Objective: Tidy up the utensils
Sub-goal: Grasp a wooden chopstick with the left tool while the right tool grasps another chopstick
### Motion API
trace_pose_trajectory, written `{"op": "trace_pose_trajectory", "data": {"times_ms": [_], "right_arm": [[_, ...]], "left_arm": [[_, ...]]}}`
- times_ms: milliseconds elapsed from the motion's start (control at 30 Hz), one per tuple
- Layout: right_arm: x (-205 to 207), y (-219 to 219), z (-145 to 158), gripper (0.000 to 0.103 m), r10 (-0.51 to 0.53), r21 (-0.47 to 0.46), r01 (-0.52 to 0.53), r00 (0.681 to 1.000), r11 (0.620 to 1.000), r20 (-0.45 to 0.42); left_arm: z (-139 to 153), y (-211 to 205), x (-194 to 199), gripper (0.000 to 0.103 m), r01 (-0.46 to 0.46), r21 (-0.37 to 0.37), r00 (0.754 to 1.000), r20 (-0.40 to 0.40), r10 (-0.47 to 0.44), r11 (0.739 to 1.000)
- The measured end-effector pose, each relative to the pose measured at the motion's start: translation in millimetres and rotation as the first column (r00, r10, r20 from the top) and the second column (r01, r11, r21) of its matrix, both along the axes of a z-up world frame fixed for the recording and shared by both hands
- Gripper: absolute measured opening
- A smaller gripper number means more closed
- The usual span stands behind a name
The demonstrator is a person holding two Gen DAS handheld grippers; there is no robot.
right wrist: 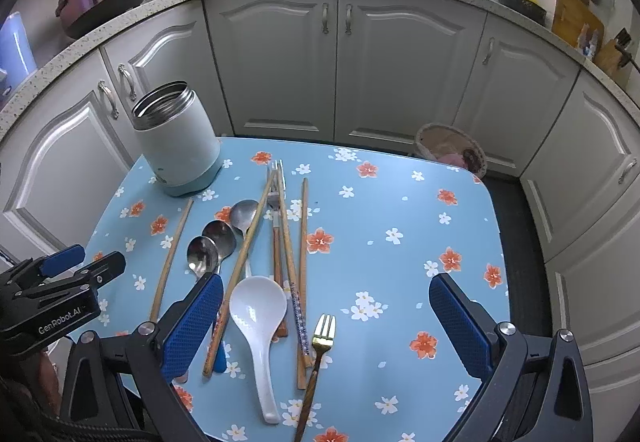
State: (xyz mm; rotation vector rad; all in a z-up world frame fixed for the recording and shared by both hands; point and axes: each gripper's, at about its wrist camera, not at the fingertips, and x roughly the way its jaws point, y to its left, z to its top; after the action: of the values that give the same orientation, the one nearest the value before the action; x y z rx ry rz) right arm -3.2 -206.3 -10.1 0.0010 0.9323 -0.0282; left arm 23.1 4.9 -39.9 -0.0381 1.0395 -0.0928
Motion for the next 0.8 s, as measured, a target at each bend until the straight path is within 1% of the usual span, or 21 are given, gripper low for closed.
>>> {"op": "trace_pose_trajectory", "data": {"times_ms": [133,200,233,267,300,367,400,433,467,533,567,600,667,733,800], "right_arm": [[2.5,-3.0,-3.2,0.102,0.023,0.03,-0.022,1.0,0.999,-0.011],[6.6,-6.0,-5.7,0.098,0.048,0.061,-0.047,0.999,0.997,-0.025],[9.1,-7.2,-7.5,0.091,0.062,0.081,-0.059,0.998,0.995,-0.033],[12.8,-9.2,-9.5,0.082,0.08,0.114,-0.074,0.996,0.991,-0.046],[17.4,-11.4,-11.7,0.078,0.097,0.156,-0.086,0.993,0.984,-0.062],[26.0,-11.7,-16.1,0.057,0.126,0.224,-0.104,0.988,0.969,-0.088],[33.0,-9.6,-19.9,0.054,0.147,0.255,-0.116,0.983,0.96,-0.107],[36.8,-6.4,-22.0,0.05,0.16,0.264,-0.126,0.981,0.956,-0.113],[42.8,-2.2,-24.7,0.045,0.179,0.276,-0.141,0.977,0.951,-0.118],[54.3,5.4,-30.9,0.04,0.206,0.3,-0.159,0.969,0.94,-0.133],[61.1,10.1,-35.1,0.038,0.223,0.321,-0.168,0.964,0.932,-0.143],[67.8,14.3,-39.1,0.037,0.239,0.341,-0.176,0.959,0.923,-0.15],[79.8,21.1,-47.3,0.032,0.248,0.357,-0.176,0.954,0.918,-0.168],[92.5,25.5,-57.1,0.028,0.252,0.371,-0.168,0.948,0.913,-0.193],[103.6,28.4,-66.7,0.027,0.248,0.384,-0.15,0.944,0.911,-0.219]], "left_arm": [[-6.4,-1.0,2.3,0.071,0.018,0.0,1.0,-0.018,-0.018,1.0],[-12.2,-1.7,4.1,0.071,0.033,-0.007,0.999,-0.037,-0.034,0.999],[-15.6,-2.6,4.9,0.071,0.044,-0.009,0.998,-0.046,-0.045,0.999],[-19.3,-3.6,6.4,0.071,0.054,-0.009,0.997,-0.055,-0.054,0.999],[-22.2,-4.3,7.5,0.071,0.059,-0.008,0.996,-0.062,-0.06,0.998],[-30.7,-5.1,13.3,0.071,0.069,-0.01,0.994,-0.086,-0.069,0.998],[-36.4,-4.8,17.8,0.069,0.07,-0.021,0.992,-0.104,-0.072,0.997],[-39.3,-4.1,20.1,0.067,0.07,-0.027,0.991,-0.113,-0.072,0.997],[-43.1,-4.0,23.9,0.063,0.07,-0.036,0.99,-0.122,-0.074,0.997],[-49.5,-4.8,31.1,0.062,0.076,-0.044,0.987,-0.139,-0.081,0.996],[-52.8,-5.6,34.3,0.059,0.076,-0.038,0.986,-0.144,-0.081,0.996],[-55.8,-6.8,37.3,0.055,0.08,-0.033,0.985,-0.152,-0.084,0.996],[-61.4,-10.1,43.6,0.05,0.096,-0.031,0.98,-0.174,-0.1,0.995],[-65.0,-12.5,48.5,0.049,0.105,-0.028,0.977,-0.182,-0.108,0.994],[-66.9,-13.5,53.2,0.049,0.107,-0.022,0.977,-0.185,-0.109,0.994]]}}
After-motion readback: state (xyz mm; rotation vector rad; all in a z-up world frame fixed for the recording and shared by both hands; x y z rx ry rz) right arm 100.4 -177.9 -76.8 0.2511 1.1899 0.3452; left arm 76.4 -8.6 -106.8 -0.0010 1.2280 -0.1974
